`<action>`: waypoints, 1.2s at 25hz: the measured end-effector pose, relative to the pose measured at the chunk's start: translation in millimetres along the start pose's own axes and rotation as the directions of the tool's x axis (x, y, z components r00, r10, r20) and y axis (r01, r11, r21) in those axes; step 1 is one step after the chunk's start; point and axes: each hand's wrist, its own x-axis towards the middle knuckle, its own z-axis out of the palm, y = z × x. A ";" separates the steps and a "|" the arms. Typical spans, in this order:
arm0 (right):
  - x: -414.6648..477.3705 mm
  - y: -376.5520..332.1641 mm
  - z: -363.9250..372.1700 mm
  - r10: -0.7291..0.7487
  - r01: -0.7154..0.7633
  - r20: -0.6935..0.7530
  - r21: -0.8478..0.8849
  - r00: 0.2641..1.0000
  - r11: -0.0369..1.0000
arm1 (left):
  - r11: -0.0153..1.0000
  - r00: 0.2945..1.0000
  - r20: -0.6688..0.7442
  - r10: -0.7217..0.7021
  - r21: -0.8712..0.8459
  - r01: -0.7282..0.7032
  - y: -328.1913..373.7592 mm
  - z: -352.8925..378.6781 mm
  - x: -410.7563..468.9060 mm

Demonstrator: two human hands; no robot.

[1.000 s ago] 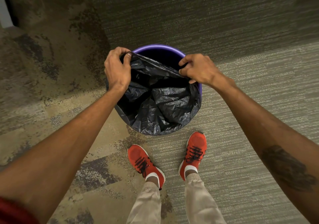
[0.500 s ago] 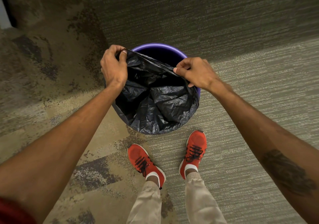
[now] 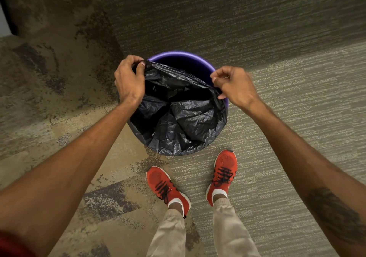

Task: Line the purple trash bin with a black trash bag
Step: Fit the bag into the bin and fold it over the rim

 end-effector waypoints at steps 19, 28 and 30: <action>6.4 -17.0 23.4 -0.006 0.052 0.171 -0.263 0.985 0.963 | 0.998 0.998 0.021 -0.054 -0.037 0.055 0.7 0.6 4.2; -3.5 -2.9 27.3 -0.092 0.015 -0.246 -0.298 0.965 0.955 | 0.992 0.986 0.137 0.099 0.064 -0.108 1.5 1.1 -4.5; -12.2 2.3 37.7 -0.083 -0.021 -0.349 -0.284 0.934 0.959 | 0.988 0.982 0.134 0.135 0.052 -0.143 3.7 2.6 -8.7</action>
